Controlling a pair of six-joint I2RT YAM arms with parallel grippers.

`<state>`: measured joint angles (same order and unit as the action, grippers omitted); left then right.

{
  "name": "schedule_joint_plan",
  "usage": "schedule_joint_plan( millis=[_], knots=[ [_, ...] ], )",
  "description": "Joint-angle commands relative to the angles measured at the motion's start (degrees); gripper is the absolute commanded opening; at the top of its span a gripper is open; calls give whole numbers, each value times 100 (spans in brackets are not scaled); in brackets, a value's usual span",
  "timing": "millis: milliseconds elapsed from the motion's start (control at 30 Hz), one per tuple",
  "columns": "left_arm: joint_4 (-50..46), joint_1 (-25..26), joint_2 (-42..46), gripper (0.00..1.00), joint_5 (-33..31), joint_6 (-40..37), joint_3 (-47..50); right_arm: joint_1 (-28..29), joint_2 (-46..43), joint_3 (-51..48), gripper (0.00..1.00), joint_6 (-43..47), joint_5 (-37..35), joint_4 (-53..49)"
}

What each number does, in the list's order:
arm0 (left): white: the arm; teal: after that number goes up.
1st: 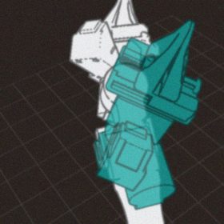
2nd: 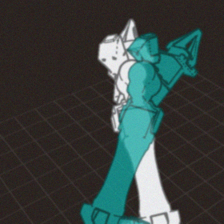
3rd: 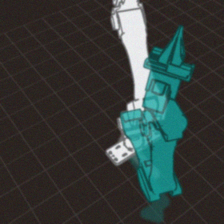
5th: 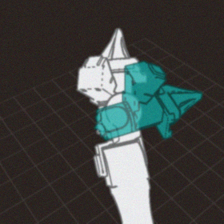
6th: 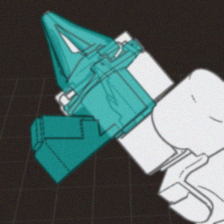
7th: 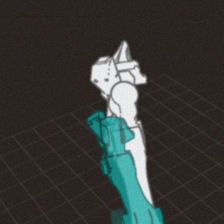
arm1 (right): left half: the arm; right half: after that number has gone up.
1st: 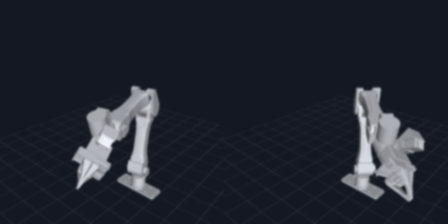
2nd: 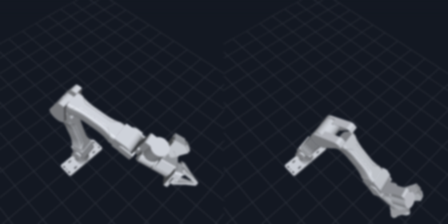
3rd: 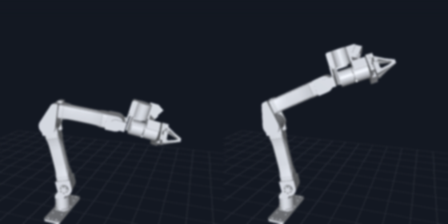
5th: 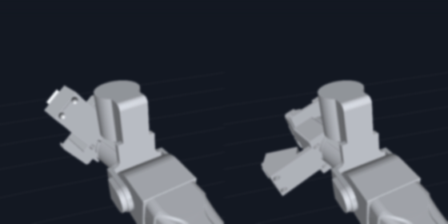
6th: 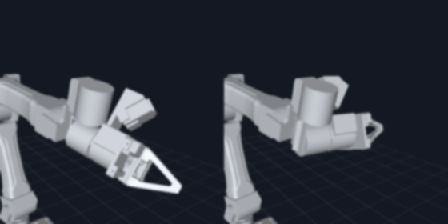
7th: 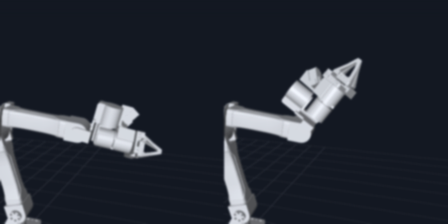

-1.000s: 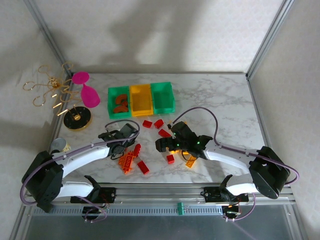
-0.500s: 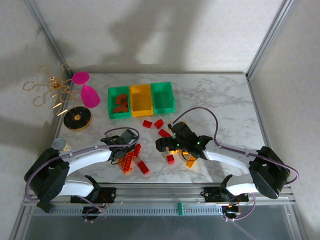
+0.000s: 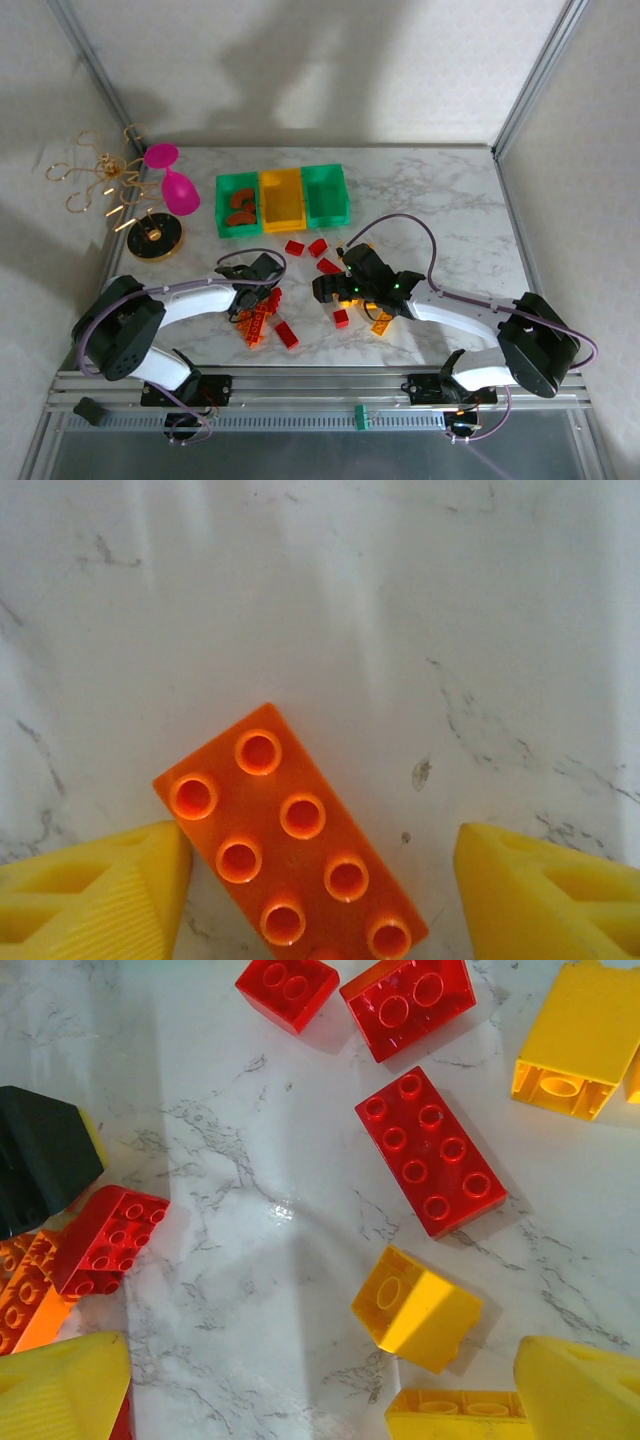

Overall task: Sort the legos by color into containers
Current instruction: Pick up the lego from the middle-left of the table.

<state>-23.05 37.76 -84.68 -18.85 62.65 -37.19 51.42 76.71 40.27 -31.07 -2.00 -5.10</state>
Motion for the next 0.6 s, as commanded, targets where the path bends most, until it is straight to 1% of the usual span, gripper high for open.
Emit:
schedule_joint_plan(
  millis=[0,67,267,367,567],
  knots=[
    [425,-93,-174,65,97,-121,-118,52,-11,78,99,72,-171,-80],
    [498,-152,-257,62,174,-219,-154,46,3,77,99,66,-169,-52],
    [625,-155,-373,48,294,-355,-162,51,54,108,99,74,-143,-52],
    [590,-155,-386,40,268,-394,-151,51,54,112,99,65,-132,-52],
    [494,-184,-351,32,154,-472,-333,48,54,208,98,67,-123,-87]
  ],
)
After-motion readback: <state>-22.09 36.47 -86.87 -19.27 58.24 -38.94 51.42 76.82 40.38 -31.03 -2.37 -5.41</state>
